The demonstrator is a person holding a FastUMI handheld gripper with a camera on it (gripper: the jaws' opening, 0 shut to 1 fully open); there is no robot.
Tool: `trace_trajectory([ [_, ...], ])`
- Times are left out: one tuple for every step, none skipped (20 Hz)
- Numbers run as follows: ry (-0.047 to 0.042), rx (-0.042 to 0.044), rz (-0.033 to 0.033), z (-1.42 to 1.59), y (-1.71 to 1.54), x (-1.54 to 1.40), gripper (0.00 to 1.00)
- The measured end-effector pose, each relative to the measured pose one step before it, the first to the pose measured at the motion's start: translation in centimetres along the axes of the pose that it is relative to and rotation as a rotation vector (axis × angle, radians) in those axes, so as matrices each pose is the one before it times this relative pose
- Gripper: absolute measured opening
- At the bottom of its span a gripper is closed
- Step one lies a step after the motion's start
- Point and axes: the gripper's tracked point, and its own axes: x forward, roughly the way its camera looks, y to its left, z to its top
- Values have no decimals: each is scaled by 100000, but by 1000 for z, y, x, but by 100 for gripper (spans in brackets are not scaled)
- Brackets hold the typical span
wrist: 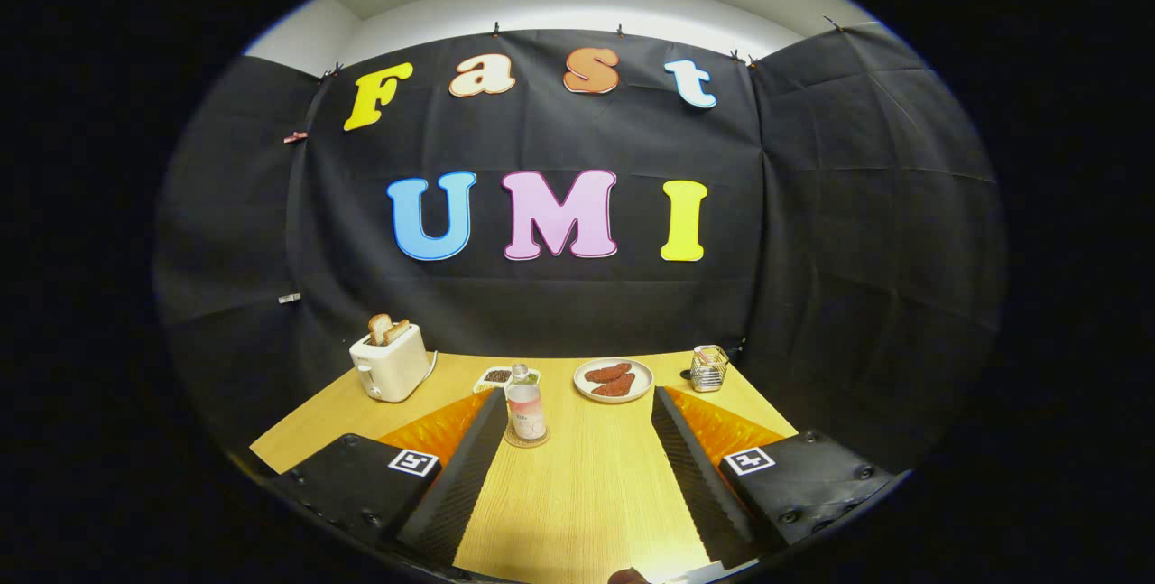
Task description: Take the bottle from table, then pour the juice into the cup, finally place the bottle on the coaster
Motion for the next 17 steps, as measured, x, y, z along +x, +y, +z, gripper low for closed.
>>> trace_trajectory([
  [-81,-646,-851,-113,-350,-233,98],
  [305,-662,-677,-105,-212,-256,98],
  [64,-285,-56,-23,28,-229,98],
  [-166,-106,78,23,103,-160,98],
  [-211,-67,-73,64,10,-26,98],
  [-279,-245,-279,13,28,32,98],
  [-125,-182,-253,3,26,62,98],
  [-140,94,24,68,98,104,98],
  [-69,113,453,118,286,119,98],
  [-235,84,541,164,250,141,98],
  [-357,-402,444,116,185,151,98],
  [-400,-696,91,116,89,218,98],
  [-21,-744,377,-45,148,169,98],
  [257,-424,527,-48,240,113,98],
  [316,22,725,-34,368,155,98],
  [38,252,796,54,301,139,98],
  [-255,175,890,26,263,138,98],
])
